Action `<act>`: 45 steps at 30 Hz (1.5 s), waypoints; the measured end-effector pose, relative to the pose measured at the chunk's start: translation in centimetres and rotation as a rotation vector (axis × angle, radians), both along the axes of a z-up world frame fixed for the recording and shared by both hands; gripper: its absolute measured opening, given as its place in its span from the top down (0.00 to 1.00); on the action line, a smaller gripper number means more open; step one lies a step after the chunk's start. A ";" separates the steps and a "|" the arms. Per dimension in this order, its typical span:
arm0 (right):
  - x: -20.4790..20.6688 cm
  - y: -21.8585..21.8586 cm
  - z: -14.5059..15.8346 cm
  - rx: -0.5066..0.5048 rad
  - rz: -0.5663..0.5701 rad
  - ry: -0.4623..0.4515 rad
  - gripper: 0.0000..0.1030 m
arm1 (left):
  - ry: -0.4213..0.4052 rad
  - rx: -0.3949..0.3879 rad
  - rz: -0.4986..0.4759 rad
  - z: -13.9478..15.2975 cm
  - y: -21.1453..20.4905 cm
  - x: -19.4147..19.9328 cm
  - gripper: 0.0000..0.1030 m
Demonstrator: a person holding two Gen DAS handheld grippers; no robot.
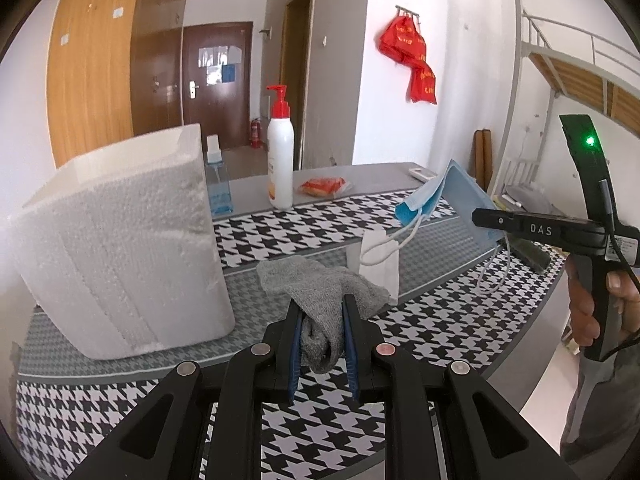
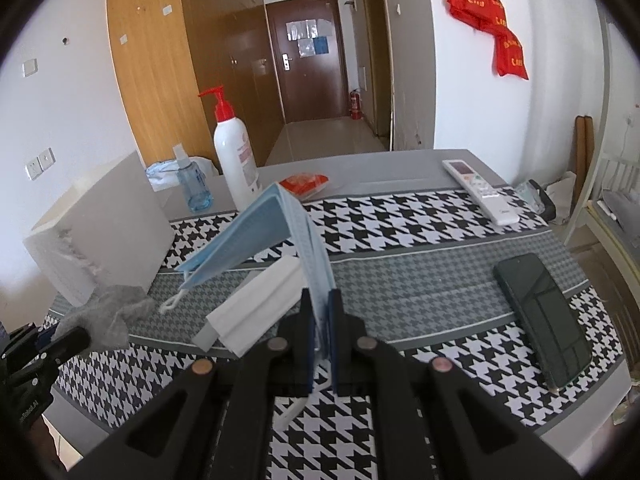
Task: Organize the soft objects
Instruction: 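Carry the grey cloth with the left gripper over the white foam box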
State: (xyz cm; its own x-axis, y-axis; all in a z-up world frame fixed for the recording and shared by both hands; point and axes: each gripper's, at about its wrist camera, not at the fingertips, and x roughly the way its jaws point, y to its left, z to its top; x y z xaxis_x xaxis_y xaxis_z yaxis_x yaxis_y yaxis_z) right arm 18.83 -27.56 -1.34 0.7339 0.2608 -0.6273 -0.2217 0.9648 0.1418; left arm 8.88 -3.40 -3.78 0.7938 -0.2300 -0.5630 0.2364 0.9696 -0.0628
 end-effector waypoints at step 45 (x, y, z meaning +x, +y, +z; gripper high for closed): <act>-1.4 -0.4 5.3 0.042 0.024 -0.164 0.92 | -0.206 0.051 0.033 6.9 -0.4 0.4 0.81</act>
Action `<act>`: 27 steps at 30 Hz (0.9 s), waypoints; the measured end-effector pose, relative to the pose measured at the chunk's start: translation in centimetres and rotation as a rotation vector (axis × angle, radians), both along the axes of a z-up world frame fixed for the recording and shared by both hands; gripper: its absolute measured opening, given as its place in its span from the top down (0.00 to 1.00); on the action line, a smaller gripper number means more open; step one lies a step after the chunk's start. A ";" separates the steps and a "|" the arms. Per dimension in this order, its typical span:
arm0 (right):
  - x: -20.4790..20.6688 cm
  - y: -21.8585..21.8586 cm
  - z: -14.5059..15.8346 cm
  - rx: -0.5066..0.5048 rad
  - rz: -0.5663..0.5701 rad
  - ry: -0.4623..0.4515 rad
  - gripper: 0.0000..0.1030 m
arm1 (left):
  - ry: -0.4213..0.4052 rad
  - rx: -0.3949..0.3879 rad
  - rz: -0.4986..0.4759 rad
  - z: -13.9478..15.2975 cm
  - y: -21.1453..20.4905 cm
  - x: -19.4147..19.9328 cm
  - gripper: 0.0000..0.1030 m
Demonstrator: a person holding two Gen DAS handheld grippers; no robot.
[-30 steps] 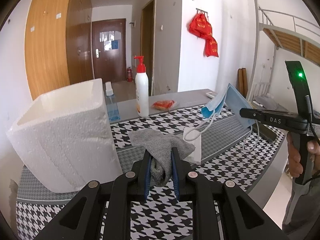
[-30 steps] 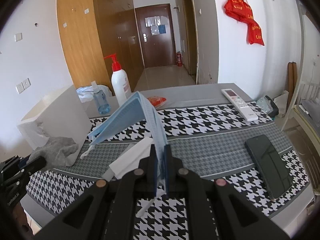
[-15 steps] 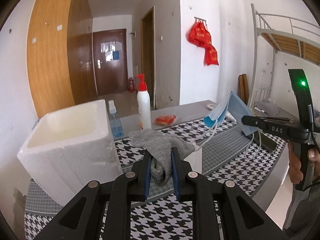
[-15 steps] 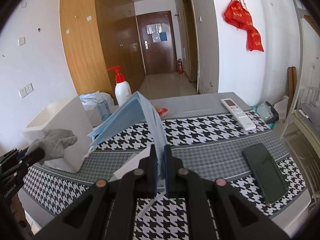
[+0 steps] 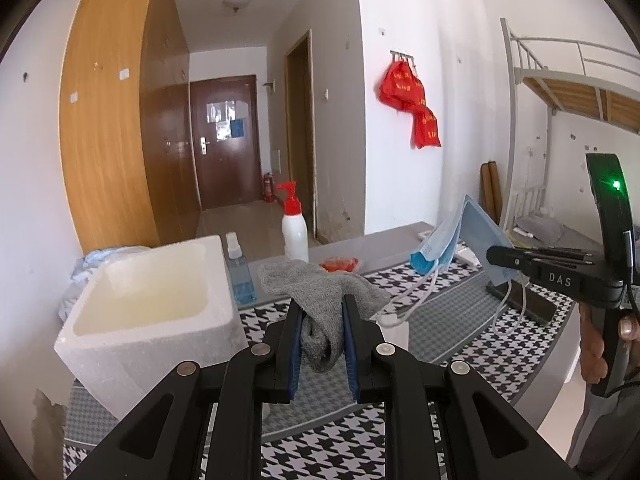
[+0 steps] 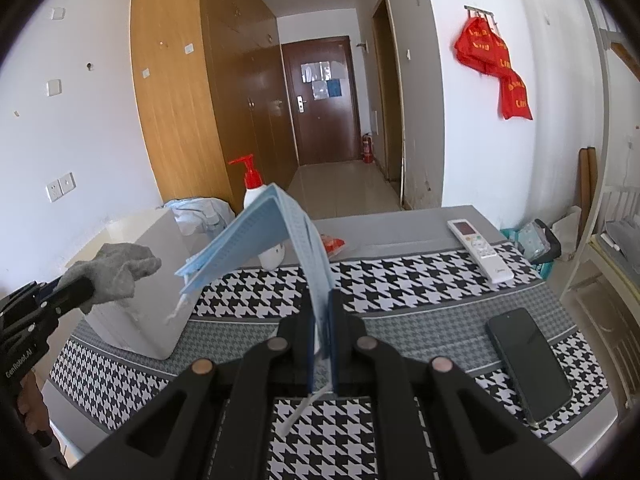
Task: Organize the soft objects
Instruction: 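Carry the grey cloth with the left gripper over the white foam box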
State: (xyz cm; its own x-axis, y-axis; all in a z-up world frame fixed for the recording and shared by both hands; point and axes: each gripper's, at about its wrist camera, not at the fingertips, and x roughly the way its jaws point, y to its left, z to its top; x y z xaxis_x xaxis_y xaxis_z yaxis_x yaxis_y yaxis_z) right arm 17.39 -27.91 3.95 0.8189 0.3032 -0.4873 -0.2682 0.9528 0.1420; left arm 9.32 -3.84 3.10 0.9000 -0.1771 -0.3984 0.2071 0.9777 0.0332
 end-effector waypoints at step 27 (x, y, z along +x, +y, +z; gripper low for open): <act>0.3 2.0 1.5 0.024 0.037 -0.046 0.92 | -0.084 0.002 0.077 2.5 2.4 0.6 0.81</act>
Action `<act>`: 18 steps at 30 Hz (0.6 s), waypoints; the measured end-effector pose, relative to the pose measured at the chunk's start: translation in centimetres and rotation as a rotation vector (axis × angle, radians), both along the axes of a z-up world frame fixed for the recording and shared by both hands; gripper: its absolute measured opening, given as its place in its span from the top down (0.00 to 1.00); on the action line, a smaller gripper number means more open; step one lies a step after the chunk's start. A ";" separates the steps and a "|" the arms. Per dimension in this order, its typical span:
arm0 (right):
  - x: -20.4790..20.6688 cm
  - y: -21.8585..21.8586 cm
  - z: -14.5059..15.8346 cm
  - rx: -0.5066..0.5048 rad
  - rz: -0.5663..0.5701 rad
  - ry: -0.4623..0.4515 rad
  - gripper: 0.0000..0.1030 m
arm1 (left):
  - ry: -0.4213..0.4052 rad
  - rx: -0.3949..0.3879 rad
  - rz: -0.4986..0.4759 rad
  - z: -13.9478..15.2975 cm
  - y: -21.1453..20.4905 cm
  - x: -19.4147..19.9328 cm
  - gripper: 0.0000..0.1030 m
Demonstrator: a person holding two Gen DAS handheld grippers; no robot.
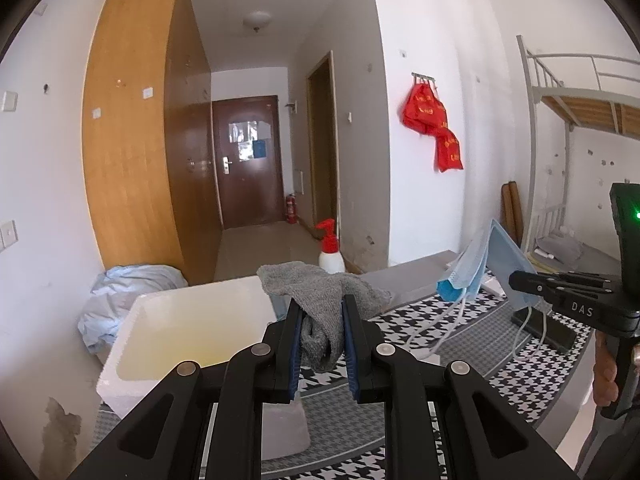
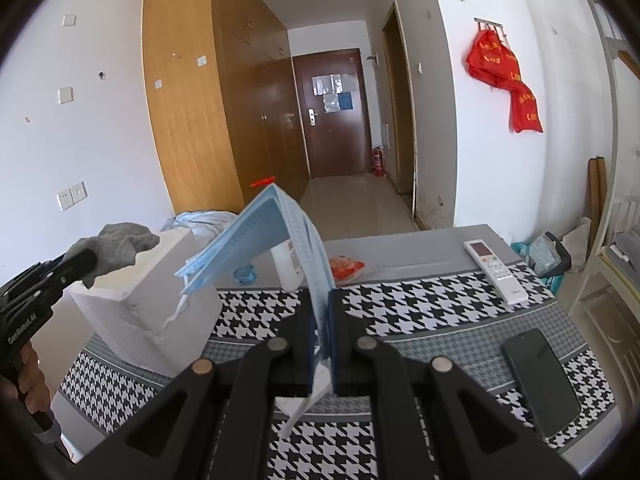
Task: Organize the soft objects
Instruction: 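Carry the grey cloth with the left gripper over the white foam box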
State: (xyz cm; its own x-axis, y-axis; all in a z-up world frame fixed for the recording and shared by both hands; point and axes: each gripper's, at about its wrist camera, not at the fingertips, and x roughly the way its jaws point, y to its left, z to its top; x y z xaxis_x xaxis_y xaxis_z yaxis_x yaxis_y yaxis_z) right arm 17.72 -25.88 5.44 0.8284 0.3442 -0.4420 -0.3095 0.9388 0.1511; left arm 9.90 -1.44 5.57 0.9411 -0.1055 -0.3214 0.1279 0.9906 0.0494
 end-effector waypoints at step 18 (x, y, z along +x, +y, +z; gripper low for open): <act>0.9 3.5 0.7 0.003 0.079 -0.011 0.92 | -0.020 -0.006 0.083 1.1 3.2 0.9 0.81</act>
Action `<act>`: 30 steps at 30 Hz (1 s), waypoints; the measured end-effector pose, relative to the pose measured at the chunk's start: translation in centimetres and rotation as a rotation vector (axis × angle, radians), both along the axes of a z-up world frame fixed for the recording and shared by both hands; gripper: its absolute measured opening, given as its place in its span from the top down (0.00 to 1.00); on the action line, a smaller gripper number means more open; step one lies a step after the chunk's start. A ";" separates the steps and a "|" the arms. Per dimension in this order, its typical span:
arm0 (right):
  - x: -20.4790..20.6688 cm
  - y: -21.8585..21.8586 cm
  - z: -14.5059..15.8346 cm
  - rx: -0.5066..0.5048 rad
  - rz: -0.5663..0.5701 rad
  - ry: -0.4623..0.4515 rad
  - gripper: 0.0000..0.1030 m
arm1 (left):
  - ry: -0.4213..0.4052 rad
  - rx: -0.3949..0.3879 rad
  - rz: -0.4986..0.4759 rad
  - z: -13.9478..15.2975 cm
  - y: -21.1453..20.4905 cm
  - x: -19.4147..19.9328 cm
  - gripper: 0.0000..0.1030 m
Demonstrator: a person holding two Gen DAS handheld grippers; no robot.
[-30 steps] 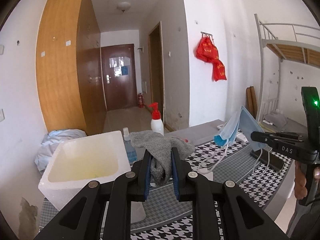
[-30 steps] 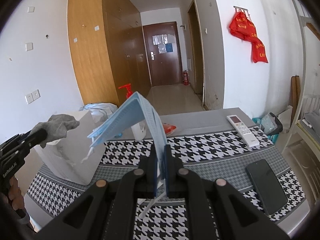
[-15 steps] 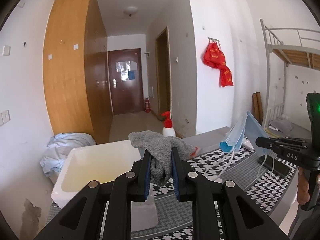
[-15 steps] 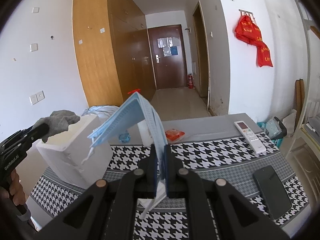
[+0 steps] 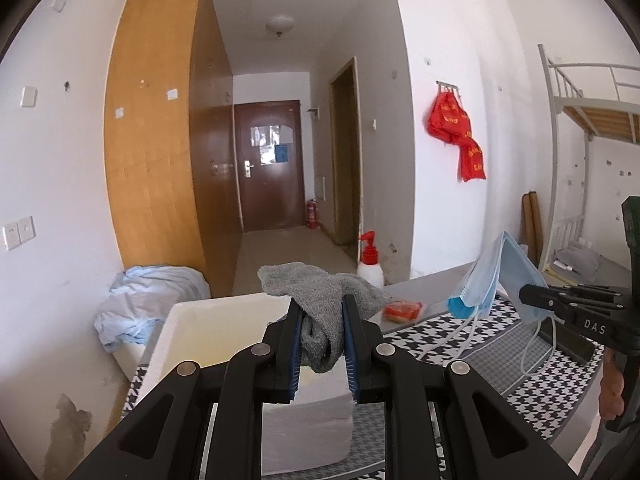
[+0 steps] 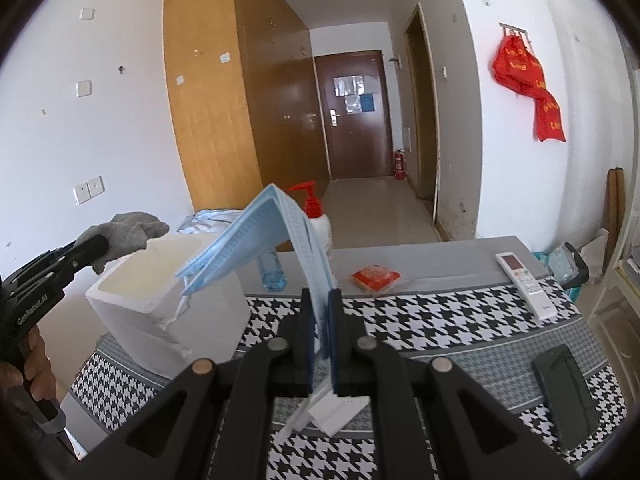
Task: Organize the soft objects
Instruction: 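Carry the grey cloth with the left gripper over the white foam box, then open the left gripper to drop the grey cloth into the box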
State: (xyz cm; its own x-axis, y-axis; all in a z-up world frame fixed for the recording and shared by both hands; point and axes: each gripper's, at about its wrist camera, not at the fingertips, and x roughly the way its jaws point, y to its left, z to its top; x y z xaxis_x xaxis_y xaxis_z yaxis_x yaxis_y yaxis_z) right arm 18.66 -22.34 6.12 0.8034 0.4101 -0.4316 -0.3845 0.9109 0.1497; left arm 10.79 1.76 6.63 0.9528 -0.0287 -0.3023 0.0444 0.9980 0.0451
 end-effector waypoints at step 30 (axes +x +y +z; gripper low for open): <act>0.4 3.8 0.3 -0.028 0.036 -0.006 0.92 | 0.126 -0.047 0.106 -2.9 5.1 5.3 0.81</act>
State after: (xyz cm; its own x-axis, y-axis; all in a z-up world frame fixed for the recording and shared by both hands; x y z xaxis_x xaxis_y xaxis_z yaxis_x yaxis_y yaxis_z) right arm 19.02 -18.56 6.40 0.7911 0.4266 -0.4384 -0.4180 0.9002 0.1216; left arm 16.04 6.89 3.72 0.9059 0.0525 -0.4201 -0.0585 0.9983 -0.0013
